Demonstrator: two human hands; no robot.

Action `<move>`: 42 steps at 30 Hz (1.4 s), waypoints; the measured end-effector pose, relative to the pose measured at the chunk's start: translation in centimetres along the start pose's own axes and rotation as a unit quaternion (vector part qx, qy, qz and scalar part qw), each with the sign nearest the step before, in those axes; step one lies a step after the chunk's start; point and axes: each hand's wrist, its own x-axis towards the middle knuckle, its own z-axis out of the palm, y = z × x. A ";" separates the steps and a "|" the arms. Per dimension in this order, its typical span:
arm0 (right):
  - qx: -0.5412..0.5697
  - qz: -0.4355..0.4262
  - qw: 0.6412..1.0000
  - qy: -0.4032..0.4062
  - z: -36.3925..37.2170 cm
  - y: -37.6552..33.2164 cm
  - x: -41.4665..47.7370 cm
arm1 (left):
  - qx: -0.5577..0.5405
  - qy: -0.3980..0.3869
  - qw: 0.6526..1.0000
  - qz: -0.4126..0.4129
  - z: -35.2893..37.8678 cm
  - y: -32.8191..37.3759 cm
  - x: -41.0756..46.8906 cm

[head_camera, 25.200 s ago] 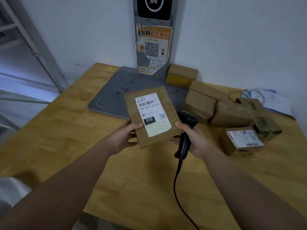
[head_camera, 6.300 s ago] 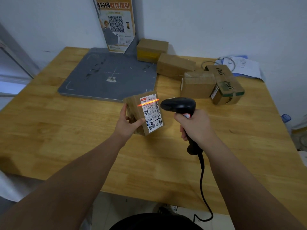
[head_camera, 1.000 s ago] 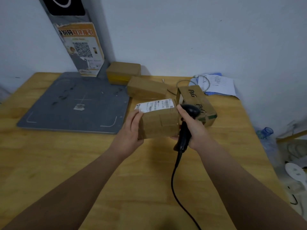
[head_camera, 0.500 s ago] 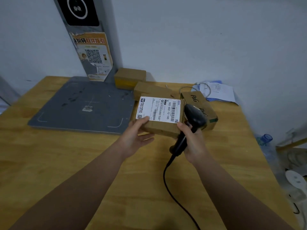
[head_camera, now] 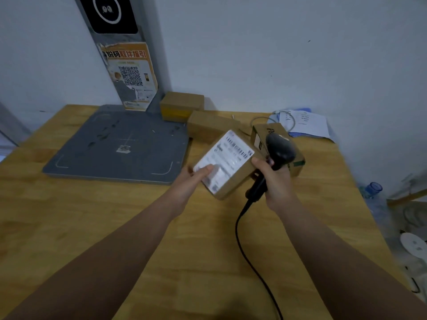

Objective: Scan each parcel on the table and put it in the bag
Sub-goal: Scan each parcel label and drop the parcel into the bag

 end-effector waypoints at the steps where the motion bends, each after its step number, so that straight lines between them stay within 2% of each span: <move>1: -0.042 0.007 0.999 -0.027 -0.4 -0.3 0.2 | 0.032 0.002 0.999 0.001 -0.5 0.1 0.3; 5: -0.111 0.067 0.985 -0.111 -1.0 -1.3 1.0 | 0.081 -0.146 0.985 -0.033 -1.3 0.7 0.4; 8: -0.098 0.078 0.986 -0.109 -0.6 -1.6 1.2 | 0.066 -0.191 0.977 -0.060 -1.7 0.5 0.4; 10: -0.086 0.086 0.991 -0.052 -0.1 -1.2 1.5 | 0.055 -0.164 0.983 -0.060 -1.8 -0.1 0.8; 12: -0.096 0.085 0.992 0.015 0.4 -1.1 1.3 | 0.057 -0.091 0.993 -0.049 -1.8 -0.7 1.5; 13: -0.101 0.084 0.991 0.022 0.7 -1.1 1.0 | 0.062 -0.053 0.996 -0.043 -2.0 -1.1 1.9; 16: -0.165 0.063 0.984 -0.037 1.4 -1.1 -1.0 | 0.065 0.018 0.997 -0.023 -2.7 -1.9 2.7; 19: -0.288 0.013 0.953 -0.090 2.0 -0.6 -2.6 | 0.058 0.059 0.997 -0.002 -3.1 -2.4 2.8; 23: -0.315 0.008 0.942 -0.119 2.1 0.5 -3.3 | 0.068 0.102 0.992 0.005 -3.2 -2.8 2.6; 29: -0.307 0.039 0.942 -0.128 2.2 1.0 -4.0 | 0.060 0.113 0.992 -0.002 -3.4 -3.6 2.5; 42: -0.304 0.045 0.943 -0.127 2.4 1.1 -4.3 | 0.068 0.126 0.990 -0.006 -3.4 -3.6 2.3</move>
